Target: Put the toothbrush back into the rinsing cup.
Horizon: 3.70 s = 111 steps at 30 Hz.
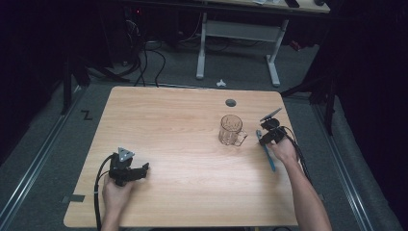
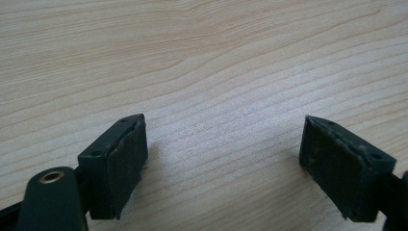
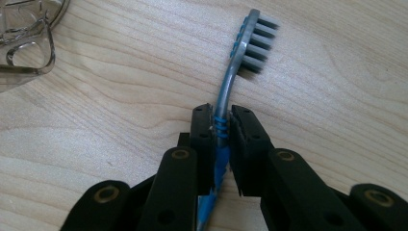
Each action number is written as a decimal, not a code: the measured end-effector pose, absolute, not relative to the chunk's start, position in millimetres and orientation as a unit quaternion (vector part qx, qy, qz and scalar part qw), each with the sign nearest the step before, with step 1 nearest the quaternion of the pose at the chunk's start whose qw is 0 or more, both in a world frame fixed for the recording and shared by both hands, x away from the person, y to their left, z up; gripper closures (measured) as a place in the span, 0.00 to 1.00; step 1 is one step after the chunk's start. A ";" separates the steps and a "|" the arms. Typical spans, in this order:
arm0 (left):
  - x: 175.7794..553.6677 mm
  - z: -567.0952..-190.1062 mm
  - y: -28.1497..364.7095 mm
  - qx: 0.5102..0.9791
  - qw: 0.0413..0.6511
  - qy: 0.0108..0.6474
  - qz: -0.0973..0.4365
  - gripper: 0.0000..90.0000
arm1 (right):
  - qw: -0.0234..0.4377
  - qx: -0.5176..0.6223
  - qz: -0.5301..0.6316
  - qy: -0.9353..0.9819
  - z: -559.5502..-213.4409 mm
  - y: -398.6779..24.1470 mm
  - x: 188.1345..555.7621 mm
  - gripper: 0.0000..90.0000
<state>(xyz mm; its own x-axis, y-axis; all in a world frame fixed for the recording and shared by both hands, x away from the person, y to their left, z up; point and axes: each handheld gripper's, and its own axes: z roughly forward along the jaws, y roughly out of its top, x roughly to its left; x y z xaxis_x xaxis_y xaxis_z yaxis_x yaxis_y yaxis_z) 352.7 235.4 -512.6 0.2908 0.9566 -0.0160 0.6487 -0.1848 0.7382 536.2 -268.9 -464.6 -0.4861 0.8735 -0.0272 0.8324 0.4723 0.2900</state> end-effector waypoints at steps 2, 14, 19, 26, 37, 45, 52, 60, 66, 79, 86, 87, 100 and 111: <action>352.6 -512.6 235.4 0.733 0.328 0.547 0.234 0.20 | 0.085 0.501 0.119 0.853 -464.5 -268.6 536.0 0.90; 352.6 -512.6 235.4 0.733 0.328 0.547 0.234 0.20 | 0.094 0.493 0.127 0.856 -461.7 -267.5 532.8 0.90; 352.6 -512.6 235.4 0.733 0.328 0.547 0.234 0.20 | 0.099 0.488 0.137 0.856 -456.6 -267.7 529.8 0.90; 352.6 -512.6 235.4 0.733 0.328 0.548 0.234 0.20 | 0.109 0.479 0.158 0.856 -445.3 -269.6 522.8 0.91; 352.6 -512.6 235.3 0.733 0.328 0.547 0.235 0.20 | 0.121 0.468 0.182 0.856 -430.9 -270.6 510.7 0.90; 352.6 -512.6 235.3 0.733 0.328 0.547 0.235 0.20 | 0.130 0.461 0.206 0.854 -422.4 -271.1 501.6 0.90; 352.6 -512.6 235.2 0.733 0.328 0.547 0.235 0.20 | 0.139 0.454 0.241 0.846 -416.6 -273.3 490.6 0.91; 352.6 -512.6 235.2 0.733 0.328 0.548 0.235 0.20 | 0.150 0.449 0.284 0.834 -410.4 -275.6 478.1 0.91; 352.6 -512.6 235.2 0.733 0.328 0.548 0.235 0.20 | 0.165 0.442 0.306 0.827 -404.2 -274.7 470.2 0.91; 352.6 -512.6 235.0 0.733 0.327 0.548 0.235 0.20 | 0.187 0.415 0.339 0.824 -393.8 -266.7 455.8 0.91; 352.6 -512.6 234.9 0.733 0.327 0.548 0.236 0.20 | 0.199 0.404 0.359 0.818 -389.1 -263.9 451.5 0.91; 352.6 -512.6 234.9 0.733 0.327 0.548 0.236 0.20 | 0.199 0.404 0.359 0.818 -389.1 -263.9 451.5 0.91; 352.4 -512.6 234.6 0.732 0.327 0.549 0.237 0.20 | 0.202 0.399 0.384 0.808 -384.8 -260.4 450.1 0.91; 352.4 -512.6 234.4 0.732 0.326 0.549 0.237 0.20 | 0.219 0.391 0.412 0.793 -376.5 -256.0 452.1 0.91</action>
<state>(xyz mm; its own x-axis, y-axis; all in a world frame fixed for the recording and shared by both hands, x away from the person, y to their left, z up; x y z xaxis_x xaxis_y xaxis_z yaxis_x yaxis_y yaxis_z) 352.4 234.4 -512.6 0.2852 0.9584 -0.0105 0.6484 -0.1849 0.7385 452.1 -256.0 -376.5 -0.5983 0.8009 -0.0247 0.4400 0.3541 0.8252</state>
